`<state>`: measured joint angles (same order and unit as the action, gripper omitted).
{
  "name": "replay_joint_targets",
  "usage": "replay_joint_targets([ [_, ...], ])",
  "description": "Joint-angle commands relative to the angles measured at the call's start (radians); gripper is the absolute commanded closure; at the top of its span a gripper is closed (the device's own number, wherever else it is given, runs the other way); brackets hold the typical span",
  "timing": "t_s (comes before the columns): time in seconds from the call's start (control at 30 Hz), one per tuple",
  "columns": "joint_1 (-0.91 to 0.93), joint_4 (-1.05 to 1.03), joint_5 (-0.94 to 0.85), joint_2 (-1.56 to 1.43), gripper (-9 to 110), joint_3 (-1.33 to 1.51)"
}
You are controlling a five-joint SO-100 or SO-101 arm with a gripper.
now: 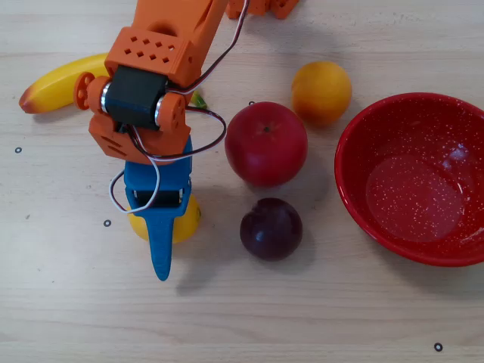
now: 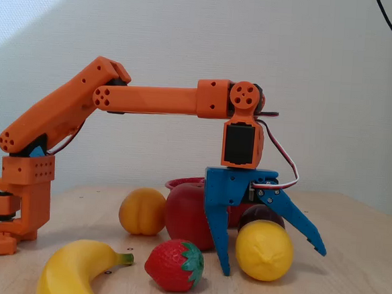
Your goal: Put the lemon in the red bowl.
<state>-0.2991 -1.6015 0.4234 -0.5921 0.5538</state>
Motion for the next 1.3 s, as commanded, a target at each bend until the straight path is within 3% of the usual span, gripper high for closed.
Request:
replay_joint_targets([
  [0.0,-0.058,-0.035,0.006,-0.078,52,-0.077],
  [0.33,-0.058,-0.048,0.003,-0.091,57,-0.064],
  [1.27,-0.002,-0.025,0.011,-0.075,50,-0.058],
])
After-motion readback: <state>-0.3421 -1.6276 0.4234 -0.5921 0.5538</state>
